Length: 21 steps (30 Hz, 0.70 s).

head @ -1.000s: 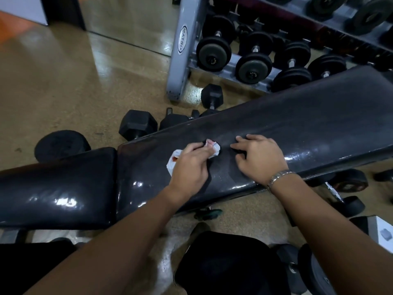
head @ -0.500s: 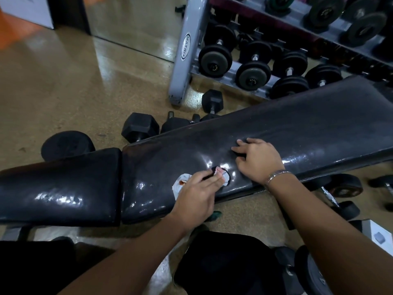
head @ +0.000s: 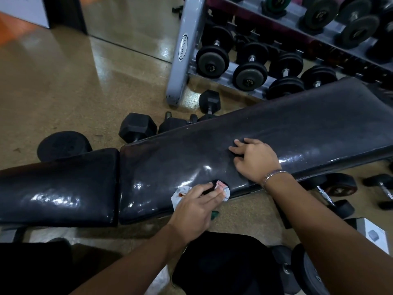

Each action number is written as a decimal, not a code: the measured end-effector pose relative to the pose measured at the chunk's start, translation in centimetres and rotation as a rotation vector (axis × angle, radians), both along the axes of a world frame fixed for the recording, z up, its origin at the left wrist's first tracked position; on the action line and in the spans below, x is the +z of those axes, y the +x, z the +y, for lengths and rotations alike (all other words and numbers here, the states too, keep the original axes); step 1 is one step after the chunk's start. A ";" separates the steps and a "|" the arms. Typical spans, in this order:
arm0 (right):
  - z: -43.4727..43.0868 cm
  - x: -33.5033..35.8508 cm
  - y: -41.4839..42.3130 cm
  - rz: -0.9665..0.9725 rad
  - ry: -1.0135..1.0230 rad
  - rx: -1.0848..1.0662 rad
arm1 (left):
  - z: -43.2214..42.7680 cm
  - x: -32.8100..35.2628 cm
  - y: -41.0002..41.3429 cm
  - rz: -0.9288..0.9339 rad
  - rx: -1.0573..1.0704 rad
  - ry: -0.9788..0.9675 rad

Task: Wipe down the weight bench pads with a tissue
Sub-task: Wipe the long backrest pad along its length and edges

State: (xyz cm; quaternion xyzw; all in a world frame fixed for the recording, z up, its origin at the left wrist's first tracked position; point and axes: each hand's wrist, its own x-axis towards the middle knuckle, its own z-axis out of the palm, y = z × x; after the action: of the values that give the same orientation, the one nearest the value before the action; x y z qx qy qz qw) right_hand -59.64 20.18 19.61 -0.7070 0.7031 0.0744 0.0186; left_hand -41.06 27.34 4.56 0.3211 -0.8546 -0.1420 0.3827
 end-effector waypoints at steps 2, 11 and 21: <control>0.1 0.0 0.0 -0.005 0.002 0.004 | 0.0 0.1 0.3 -0.017 -0.007 -0.028; 0.4 0.4 0.0 0.040 0.023 0.042 | -0.9 1.3 2.5 -0.043 -0.153 -0.154; 1.0 -0.9 -0.8 -0.001 -0.087 0.098 | -16.1 5.5 -0.3 0.135 0.190 -0.058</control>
State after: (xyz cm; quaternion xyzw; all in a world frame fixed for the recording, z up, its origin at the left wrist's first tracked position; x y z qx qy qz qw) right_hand -60.43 21.17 18.70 -0.7408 0.6701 0.0441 -0.0154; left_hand -41.32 11.23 10.08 0.3791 -0.7964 -0.1018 0.4601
